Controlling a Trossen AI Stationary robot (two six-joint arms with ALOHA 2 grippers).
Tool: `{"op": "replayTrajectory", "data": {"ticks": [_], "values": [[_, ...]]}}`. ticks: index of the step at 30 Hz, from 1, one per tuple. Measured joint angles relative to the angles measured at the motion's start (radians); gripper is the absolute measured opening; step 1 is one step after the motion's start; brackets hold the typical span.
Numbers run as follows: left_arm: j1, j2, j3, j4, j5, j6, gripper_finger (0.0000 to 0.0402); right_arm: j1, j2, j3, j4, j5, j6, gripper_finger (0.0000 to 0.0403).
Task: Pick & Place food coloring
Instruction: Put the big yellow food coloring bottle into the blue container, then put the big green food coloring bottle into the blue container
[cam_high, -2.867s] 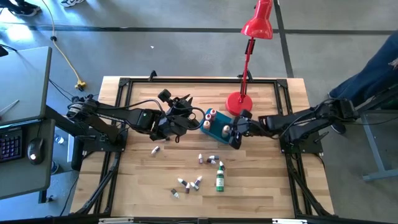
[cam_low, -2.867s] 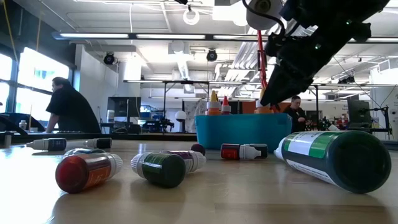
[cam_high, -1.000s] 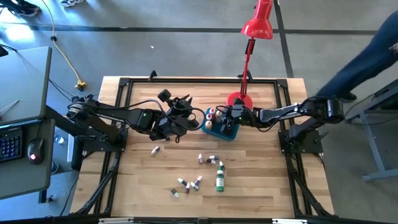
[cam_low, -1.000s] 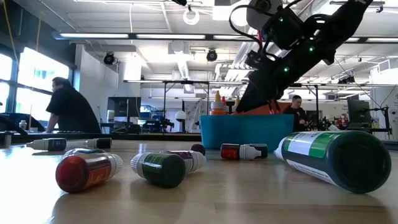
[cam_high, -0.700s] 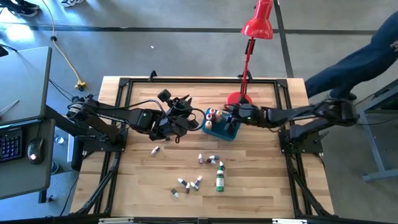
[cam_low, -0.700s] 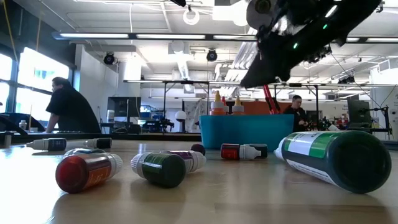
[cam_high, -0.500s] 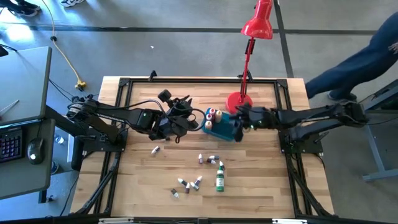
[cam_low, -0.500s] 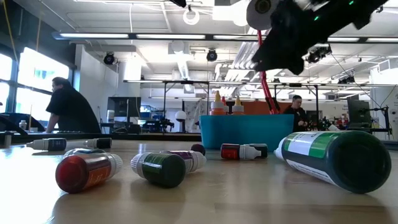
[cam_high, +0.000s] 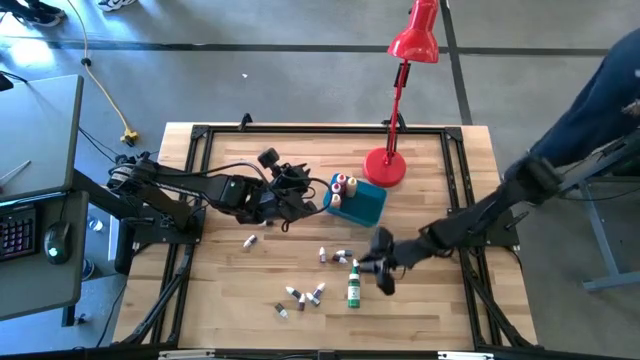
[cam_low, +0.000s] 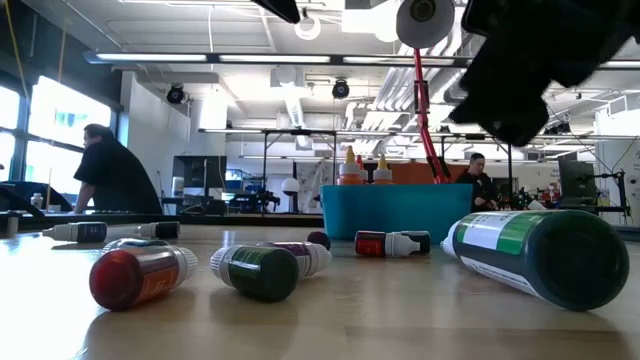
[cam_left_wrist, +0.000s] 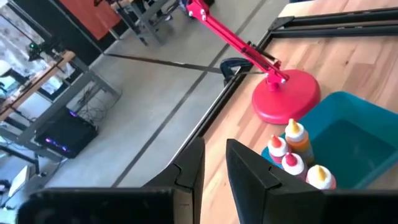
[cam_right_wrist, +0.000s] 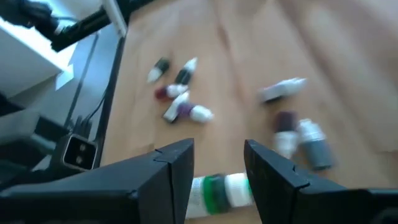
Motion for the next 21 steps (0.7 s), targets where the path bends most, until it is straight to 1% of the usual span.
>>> {"op": "replayTrajectory", "data": {"ticks": [4, 7, 11, 15, 21], "values": [[0.0, 0.0, 0.0, -0.013, 0.024, -0.009, 0.0062, 0.032, 0.129, 0.0, 0.158, -0.03, -0.003, 0.0134], [0.0, 0.0, 0.0, -0.018, 0.063, -0.005, 0.0062, 0.032, 0.165, 0.0, 0.218, -0.024, -0.044, 0.0134], [0.0, 0.0, 0.0, -0.023, 0.15, 0.003, 0.0062, 0.032, 0.168, 0.0, 0.236, 0.016, -0.088, 0.0134], [0.0, 0.0, 0.0, -0.014, 0.253, 0.002, 0.0062, 0.032, 0.159, 0.0, 0.241, 0.003, -0.133, 0.0133], [0.0, 0.0, 0.0, -0.013, 0.434, 0.001, 0.0062, 0.032, 0.159, 0.0, 0.237, 0.012, -0.237, 0.0133]]}}
